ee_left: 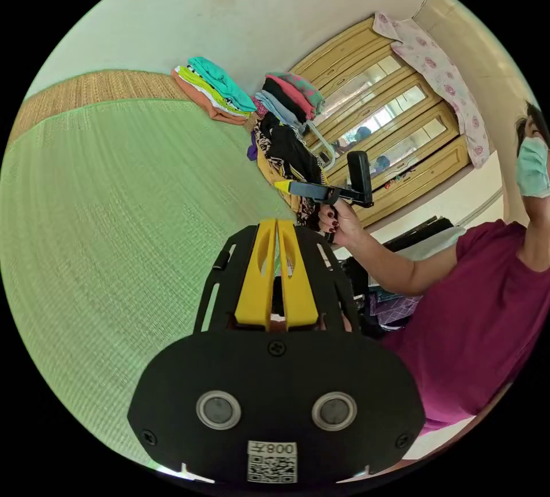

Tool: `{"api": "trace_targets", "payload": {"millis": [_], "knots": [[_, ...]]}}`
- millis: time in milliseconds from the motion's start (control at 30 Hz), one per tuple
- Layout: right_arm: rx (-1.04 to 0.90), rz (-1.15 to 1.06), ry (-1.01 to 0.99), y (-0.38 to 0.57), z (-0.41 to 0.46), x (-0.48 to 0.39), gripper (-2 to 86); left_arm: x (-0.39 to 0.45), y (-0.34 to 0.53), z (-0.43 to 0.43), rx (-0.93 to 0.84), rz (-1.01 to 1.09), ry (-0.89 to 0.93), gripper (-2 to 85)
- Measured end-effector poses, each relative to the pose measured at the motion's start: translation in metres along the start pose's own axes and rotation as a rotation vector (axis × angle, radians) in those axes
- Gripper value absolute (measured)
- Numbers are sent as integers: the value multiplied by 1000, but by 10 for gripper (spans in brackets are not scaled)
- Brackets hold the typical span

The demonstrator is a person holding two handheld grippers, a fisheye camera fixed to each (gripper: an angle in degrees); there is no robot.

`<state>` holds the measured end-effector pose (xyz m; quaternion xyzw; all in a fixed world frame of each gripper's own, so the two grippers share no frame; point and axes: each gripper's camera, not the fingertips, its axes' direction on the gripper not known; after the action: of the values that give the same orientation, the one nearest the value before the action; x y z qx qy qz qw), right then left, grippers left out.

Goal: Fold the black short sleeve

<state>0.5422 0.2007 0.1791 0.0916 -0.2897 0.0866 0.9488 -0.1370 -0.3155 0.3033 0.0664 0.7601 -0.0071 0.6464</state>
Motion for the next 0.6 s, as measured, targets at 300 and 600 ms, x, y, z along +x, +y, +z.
{"api": "trace_targets", "payload": {"millis": [300,600], "knots": [[-32,143,68,140,-22,-33,3,12,179,-40,105,-282,40,4],[-8,297,114,209,-34,-15,32,28,227,-16,38,-260,132,11]]}}
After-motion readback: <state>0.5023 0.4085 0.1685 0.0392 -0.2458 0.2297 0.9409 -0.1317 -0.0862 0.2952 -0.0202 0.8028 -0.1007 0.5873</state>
